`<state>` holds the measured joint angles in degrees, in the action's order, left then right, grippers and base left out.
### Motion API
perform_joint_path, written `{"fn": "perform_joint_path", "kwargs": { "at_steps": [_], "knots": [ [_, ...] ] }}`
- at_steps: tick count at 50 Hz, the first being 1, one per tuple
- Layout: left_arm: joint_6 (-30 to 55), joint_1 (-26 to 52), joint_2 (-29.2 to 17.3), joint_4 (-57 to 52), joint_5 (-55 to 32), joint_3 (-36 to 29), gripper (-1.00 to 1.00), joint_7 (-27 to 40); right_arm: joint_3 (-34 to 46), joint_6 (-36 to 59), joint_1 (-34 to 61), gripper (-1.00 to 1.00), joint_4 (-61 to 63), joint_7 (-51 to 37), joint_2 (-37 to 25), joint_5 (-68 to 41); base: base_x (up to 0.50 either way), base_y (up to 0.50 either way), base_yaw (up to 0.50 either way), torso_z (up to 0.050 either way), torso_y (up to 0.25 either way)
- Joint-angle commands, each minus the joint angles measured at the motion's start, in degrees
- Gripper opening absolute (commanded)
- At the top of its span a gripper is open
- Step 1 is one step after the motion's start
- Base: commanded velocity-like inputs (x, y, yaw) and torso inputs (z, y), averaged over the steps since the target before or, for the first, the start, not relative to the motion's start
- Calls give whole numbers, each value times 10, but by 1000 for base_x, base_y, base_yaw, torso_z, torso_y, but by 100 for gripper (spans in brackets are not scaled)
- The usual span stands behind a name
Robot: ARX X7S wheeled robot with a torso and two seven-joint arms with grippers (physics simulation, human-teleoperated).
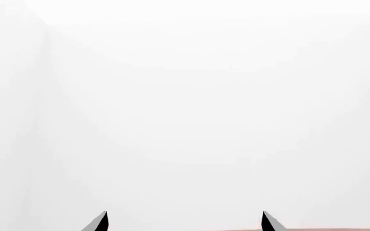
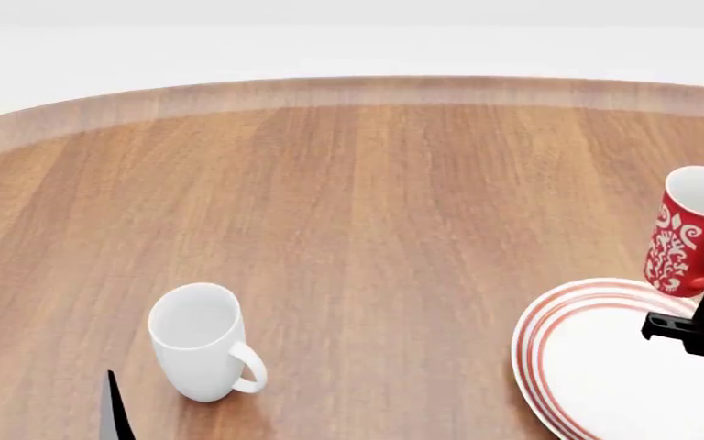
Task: Pick up the red mug and put it on the plate
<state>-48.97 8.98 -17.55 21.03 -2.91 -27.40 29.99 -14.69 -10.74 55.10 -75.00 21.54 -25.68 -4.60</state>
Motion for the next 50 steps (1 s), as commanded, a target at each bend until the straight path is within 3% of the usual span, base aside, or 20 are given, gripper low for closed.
{"fn": "perform_joint_path", "kwargs": {
  "at_steps": [1, 50],
  "knots": [
    [-3, 1, -1, 2, 3, -1, 100, 1, -36, -9, 0, -100, 0, 3, 5, 15, 0, 0, 0, 0, 0],
    [-26, 6, -1, 14, 17, -3, 100, 9, -71, -44, -10, -100, 0, -17, 19, 45, 0, 0, 0, 22, -115]
  ]
}}
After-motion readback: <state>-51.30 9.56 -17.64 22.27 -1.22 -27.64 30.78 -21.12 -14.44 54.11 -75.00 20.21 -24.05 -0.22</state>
